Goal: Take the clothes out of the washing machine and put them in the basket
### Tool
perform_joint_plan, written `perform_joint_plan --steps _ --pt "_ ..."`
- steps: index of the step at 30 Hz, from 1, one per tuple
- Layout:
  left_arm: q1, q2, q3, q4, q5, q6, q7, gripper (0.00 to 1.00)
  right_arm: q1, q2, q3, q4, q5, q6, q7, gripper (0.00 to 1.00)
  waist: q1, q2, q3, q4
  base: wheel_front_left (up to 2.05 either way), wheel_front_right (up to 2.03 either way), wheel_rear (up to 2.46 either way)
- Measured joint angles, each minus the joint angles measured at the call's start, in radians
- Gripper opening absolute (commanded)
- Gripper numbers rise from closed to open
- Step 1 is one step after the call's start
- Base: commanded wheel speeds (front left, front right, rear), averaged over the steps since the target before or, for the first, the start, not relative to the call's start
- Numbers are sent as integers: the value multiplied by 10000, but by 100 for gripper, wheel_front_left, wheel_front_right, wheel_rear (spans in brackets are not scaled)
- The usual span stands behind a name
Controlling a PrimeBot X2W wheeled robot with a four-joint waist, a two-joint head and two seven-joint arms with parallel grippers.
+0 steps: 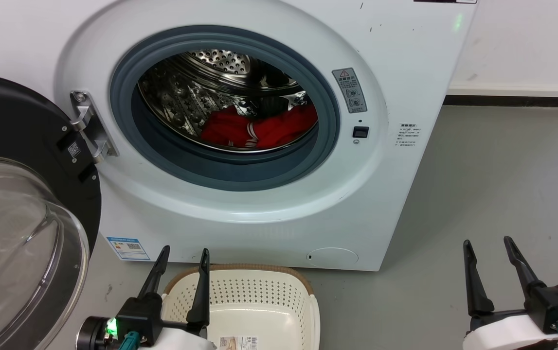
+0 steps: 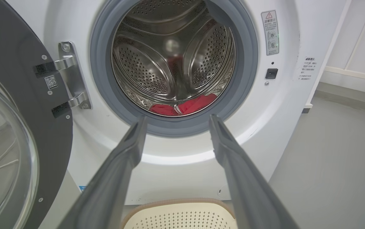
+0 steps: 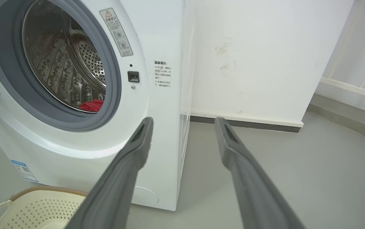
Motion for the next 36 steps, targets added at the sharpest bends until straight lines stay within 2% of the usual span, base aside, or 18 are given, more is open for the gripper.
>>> perform_joint_plan --steps 7,12,16,24,29,34,35,36 --pt "-173 -6 36 573 -280 -221 0 100 -143 2 209 2 -100 0 2 100 0 0 211 -210 0 0 0" --pt "-1647 77 405 968 -351 -579 -2 100 -770 -8 370 -221 -102 0 0 100 -1 0 962 -464 0 0 0" --pt "-3753 941 602 1753 -272 -823 -2 100 -1344 2 577 -316 -167 2 0 100 1 0 1943 -782 0 0 0" --pt "-7780 2464 244 4675 -299 -955 77 100 -1976 -17 334 -314 276 0 0 100 3 0 3880 -1648 0 0 0" --pt "-9788 3127 -594 6238 -696 -966 1179 100 -2191 -23 407 -270 518 0 0 100 3 -1 4745 -2312 0 0 0" --pt "-11583 3931 -1515 7239 -1206 -982 2194 100 -2369 -25 719 -430 857 0 0 100 2 0 5527 -2902 0 0 0" --pt "-11982 4121 -1576 7425 -1277 -982 2380 100 -2382 -25 779 -474 917 0 0 100 2 0 5683 -3013 0 0 0" --pt "-13055 4614 -1570 8071 -1331 -982 2999 100 -2397 -25 913 -560 1070 0 0 100 2 0 6149 -3305 0 0 0"
